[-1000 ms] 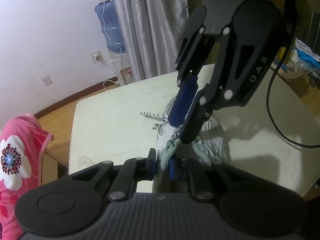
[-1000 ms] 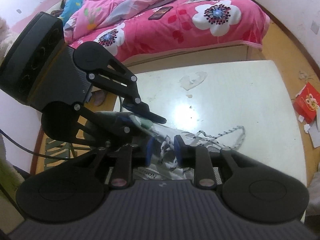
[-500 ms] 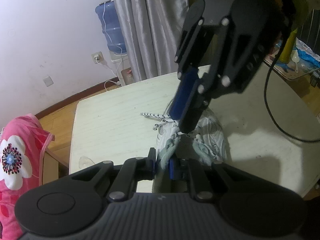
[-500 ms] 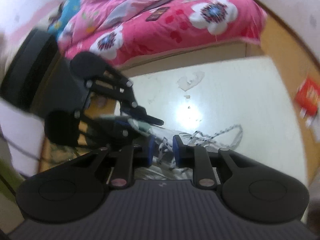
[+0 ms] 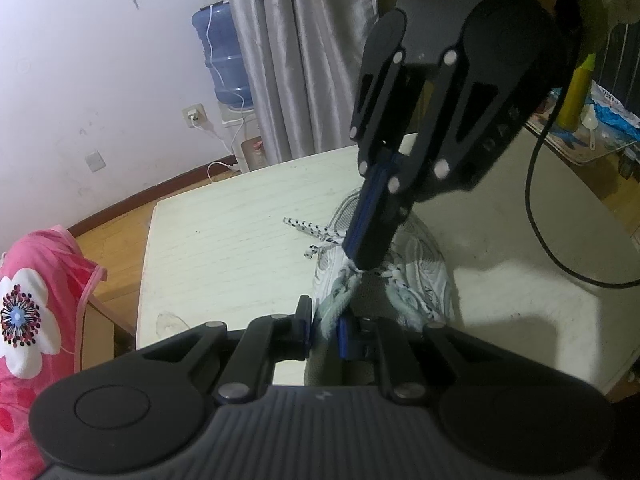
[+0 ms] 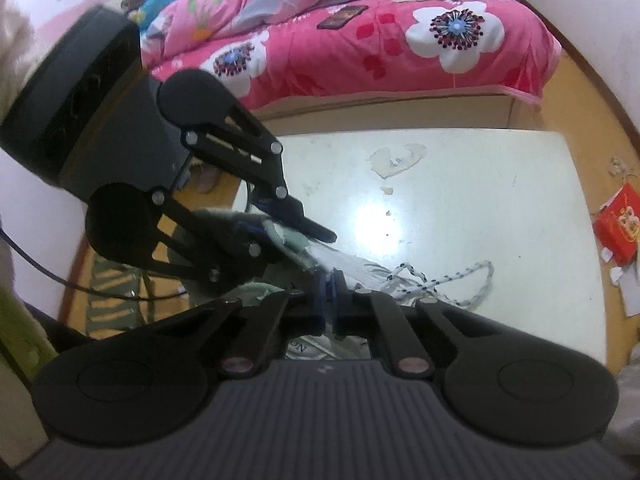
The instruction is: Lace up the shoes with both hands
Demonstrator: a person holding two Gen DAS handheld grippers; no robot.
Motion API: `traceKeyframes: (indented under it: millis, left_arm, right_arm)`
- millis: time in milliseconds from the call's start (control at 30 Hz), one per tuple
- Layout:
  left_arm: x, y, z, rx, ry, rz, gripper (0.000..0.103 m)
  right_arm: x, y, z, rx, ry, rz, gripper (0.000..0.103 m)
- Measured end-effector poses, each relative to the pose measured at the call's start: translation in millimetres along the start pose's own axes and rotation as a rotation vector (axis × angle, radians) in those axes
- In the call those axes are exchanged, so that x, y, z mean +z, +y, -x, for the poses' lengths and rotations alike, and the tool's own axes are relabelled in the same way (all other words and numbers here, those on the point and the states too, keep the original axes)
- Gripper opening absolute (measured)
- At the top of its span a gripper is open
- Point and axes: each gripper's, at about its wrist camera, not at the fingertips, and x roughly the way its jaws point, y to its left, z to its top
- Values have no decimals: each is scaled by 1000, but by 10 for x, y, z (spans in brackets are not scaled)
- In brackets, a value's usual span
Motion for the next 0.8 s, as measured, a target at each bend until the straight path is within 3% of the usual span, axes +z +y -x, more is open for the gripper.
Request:
traceKeyframes:
  millis: [133,467,700,800]
  left_arm:
    - [0,1,-13,1,1,-2,13]
    - [27,-5,-22,-3,-1,2,13]
    - [-7,12,-38,-9,-5,-5,13]
    - [-7,13,-44,-10,-6,-5,13]
  right_arm:
    - [10,-28,12,21,-17,-9,0]
    - [35,181,-18,-39,27,245,3]
    - [54,189,-9,-26,42,290,3]
    - [42,233,0,-27,52,339,9]
